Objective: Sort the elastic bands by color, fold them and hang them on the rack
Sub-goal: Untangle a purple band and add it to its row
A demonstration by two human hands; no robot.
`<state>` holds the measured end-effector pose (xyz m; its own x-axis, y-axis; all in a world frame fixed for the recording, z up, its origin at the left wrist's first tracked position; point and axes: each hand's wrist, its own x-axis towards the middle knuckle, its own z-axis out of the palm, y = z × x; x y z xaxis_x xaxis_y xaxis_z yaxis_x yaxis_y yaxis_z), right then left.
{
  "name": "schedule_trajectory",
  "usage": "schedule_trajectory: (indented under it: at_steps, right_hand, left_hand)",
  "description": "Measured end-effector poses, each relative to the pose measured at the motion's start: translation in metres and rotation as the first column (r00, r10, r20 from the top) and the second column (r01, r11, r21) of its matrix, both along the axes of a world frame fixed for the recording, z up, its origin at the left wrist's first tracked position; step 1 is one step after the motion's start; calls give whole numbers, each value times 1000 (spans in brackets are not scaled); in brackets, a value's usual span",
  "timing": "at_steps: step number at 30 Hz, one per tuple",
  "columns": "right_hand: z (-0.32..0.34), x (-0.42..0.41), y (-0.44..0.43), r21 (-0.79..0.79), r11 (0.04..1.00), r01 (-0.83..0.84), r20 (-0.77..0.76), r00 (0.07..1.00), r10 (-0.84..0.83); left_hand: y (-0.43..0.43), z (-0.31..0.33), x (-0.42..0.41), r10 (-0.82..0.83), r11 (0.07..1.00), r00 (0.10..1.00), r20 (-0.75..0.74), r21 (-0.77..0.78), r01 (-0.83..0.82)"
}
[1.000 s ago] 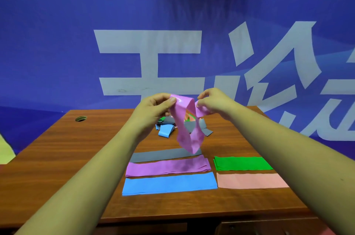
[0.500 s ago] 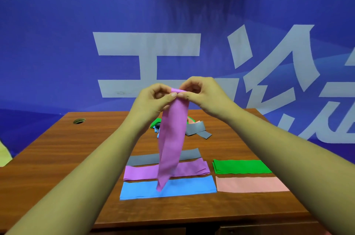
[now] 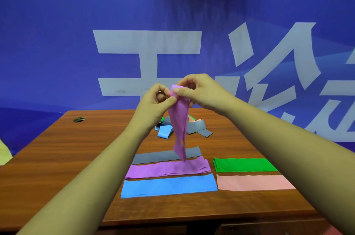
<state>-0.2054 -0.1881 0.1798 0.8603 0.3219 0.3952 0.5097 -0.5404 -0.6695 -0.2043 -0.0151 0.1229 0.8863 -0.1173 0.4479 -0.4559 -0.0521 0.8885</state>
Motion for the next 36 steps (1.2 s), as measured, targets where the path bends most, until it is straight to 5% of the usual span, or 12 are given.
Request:
schedule_trajectory:
  at_steps: [4,9,14,23,30,36]
  right_hand:
    - [3,3,-1,-65,997,36,27,999,-35]
    - [12,16,-5,46,984,172,21,985,-173]
    - [3,35,-26,196,919,341,-137,938,-319]
    - [-44,53,-58,208,828,521,-282,842,-459]
    - [-96,45,-66,220,795,565,-432,788,-440]
    - [-158,36,-60,194,782,592,-572,716,-400]
  left_hand:
    - [-5,-12,-1,-114,991,977,-181,-86,99]
    - [-2,-44,-7,-354,931,851,-389,-60,360]
    - [15,-74,-12,-391,919,755,-526,-175,354]
    - [63,-108,-12,-209,944,719,-662,55,325]
    - [89,-134,-12,-79,996,732,-677,-91,22]
    - [114,-159,-13,184,983,722,-667,111,-148]
